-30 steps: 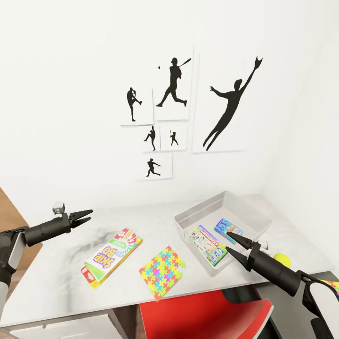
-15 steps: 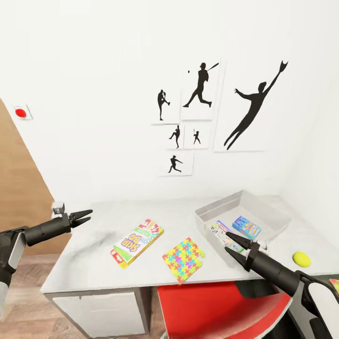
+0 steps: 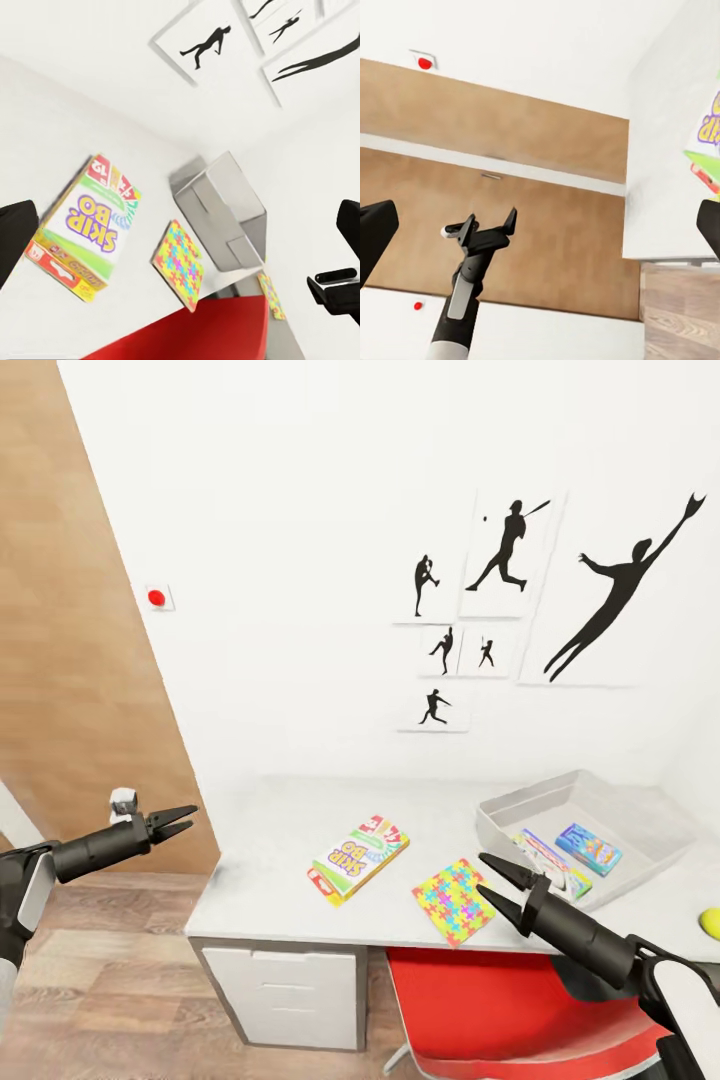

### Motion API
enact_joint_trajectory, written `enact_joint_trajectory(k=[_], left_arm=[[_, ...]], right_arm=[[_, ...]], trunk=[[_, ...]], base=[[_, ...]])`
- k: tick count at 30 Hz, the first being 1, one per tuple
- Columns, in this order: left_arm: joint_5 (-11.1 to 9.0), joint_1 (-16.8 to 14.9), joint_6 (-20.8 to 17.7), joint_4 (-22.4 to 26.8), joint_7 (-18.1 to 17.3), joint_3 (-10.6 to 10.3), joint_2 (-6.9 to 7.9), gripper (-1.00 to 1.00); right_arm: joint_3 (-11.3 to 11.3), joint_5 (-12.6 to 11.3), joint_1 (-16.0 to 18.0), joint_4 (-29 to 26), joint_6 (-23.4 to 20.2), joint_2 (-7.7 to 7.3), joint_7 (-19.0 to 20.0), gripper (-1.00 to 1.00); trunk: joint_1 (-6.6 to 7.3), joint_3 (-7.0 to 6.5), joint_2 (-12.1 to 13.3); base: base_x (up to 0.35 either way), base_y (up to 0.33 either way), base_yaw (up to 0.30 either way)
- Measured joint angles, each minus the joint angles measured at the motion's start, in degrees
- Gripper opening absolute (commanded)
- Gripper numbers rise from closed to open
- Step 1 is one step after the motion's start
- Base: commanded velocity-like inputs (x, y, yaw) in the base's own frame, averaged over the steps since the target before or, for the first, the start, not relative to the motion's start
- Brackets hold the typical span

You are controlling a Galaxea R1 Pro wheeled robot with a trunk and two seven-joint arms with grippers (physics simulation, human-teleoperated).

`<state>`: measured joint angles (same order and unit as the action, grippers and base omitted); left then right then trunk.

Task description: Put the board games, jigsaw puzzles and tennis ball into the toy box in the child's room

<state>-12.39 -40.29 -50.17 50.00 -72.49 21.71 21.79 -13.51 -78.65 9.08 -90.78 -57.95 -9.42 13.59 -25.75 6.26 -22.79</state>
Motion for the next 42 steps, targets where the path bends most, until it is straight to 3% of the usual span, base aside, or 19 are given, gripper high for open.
enact_joint_trajectory(k=[6,8,10,12,14,16,18,19,20,23,24,26,28,30,32,36,38,39,42], left_arm=[[-0.02,0.00,0.04,0.03,0.01,-0.01,0.00,1.00],[-0.04,0.00,0.07,0.00,0.02,0.01,0.02,1.00],[-0.04,0.00,0.09,-0.03,0.00,0.14,0.10,1.00],[-0.05,0.00,0.09,-0.04,0.00,0.39,0.13,1.00],[-0.05,0.00,0.10,-0.04,-0.01,0.82,0.15,1.00],[-0.05,0.00,0.10,-0.02,-0.01,1.12,0.16,1.00],[-0.05,0.00,0.10,-0.02,-0.01,1.29,0.17,1.00],[-0.04,0.00,0.11,-0.03,-0.01,1.36,0.16,1.00],[-0.05,0.00,0.10,-0.03,-0.01,1.38,0.17,1.00],[-0.03,0.00,0.11,-0.06,-0.01,1.46,0.17,1.00],[-0.03,0.00,0.11,-0.07,-0.01,1.47,0.17,1.00],[-0.03,0.00,0.11,-0.08,-0.01,1.48,0.17,1.00],[-0.04,0.01,0.10,-0.07,-0.01,1.50,0.17,1.00],[-0.02,0.01,0.10,-0.05,-0.02,1.55,0.19,1.00],[0.00,0.00,0.10,-0.05,-0.02,1.56,0.22,1.00],[0.13,0.02,0.04,-0.04,-0.03,1.59,0.28,1.00],[0.16,0.02,0.02,-0.05,-0.03,1.59,0.58,1.00],[0.15,0.02,0.03,-0.05,-0.02,1.59,1.10,1.00],[0.11,0.04,0.07,-0.05,0.01,1.58,1.25,1.00]], right_arm=[[0.61,0.26,0.00,-0.06,0.08,0.07,-0.41,1.00],[2.04,1.26,0.03,-0.09,0.25,0.14,-1.20,1.00],[5.05,2.79,0.40,-0.15,0.42,0.32,-3.22,1.00],[6.18,3.18,1.23,-0.17,0.47,0.43,-4.81,1.00],[7.52,3.48,4.31,-0.18,0.50,1.13,-8.09,1.00],[9.12,4.17,9.01,-0.15,0.18,3.06,-12.74,1.00],[11.28,4.97,14.34,-0.09,-0.11,5.72,-19.62,1.00],[12.58,4.80,17.80,-0.07,-0.18,7.51,-25.95,1.00],[13.21,4.96,19.89,-0.03,-0.26,8.50,-29.58,1.00],[15.38,4.61,32.16,2.54,-0.31,14.38,-51.77,1.00],[15.69,4.61,36.20,5.65,-0.23,16.34,-58.31,1.00],[15.96,4.66,42.09,12.82,-0.10,18.79,-66.20,1.00],[16.06,4.97,48.98,24.10,0.31,19.41,-71.67,1.00],[16.12,5.05,53.92,33.17,2.88,19.41,-73.89,1.00],[16.17,5.04,55.86,36.82,5.48,19.41,-74.61,1.00],[17.46,5.06,57.36,39.50,8.02,19.42,-75.13,1.00],[19.02,5.12,57.62,39.75,8.68,19.42,-75.26,1.00],[21.19,5.13,57.77,39.89,9.33,19.42,-75.36,1.00],[21.87,5.17,57.80,39.91,9.49,19.42,-75.40,1.00]], trunk=[[0.00,-0.01,0.00],[0.00,-0.01,0.00],[0.00,-0.01,0.00],[0.00,-0.01,0.00],[0.00,-0.02,0.00],[0.00,-0.02,0.01],[0.00,-0.02,0.01],[0.00,-0.03,0.01],[0.00,-0.02,0.01],[0.00,-0.03,0.01],[0.00,-0.03,0.02],[-0.01,-0.03,0.02],[0.00,-0.02,0.02],[0.00,-0.02,0.01],[0.00,-0.02,0.01],[0.00,-0.02,0.01],[0.01,-0.02,0.01],[0.01,-0.02,0.01],[0.00,-0.02,0.01]], base=[[0.018,0.227,0.010],[0.026,0.070,0.002],[0.012,0.031,0.001],[0.007,0.018,0.001],[0.004,0.009,0.000],[0.002,0.005,0.000],[0.001,0.002,0.000],[0.001,0.002,0.000],[0.000,0.000,0.000],[0.000,0.000,0.000],[0.000,0.000,0.000],[0.000,0.000,0.000],[0.000,0.032,0.000],[0.000,0.145,0.000],[0.000,0.213,0.000],[0.000,0.265,0.000],[0.000,0.287,0.000],[0.000,0.292,0.000],[0.002,0.291,0.000]])
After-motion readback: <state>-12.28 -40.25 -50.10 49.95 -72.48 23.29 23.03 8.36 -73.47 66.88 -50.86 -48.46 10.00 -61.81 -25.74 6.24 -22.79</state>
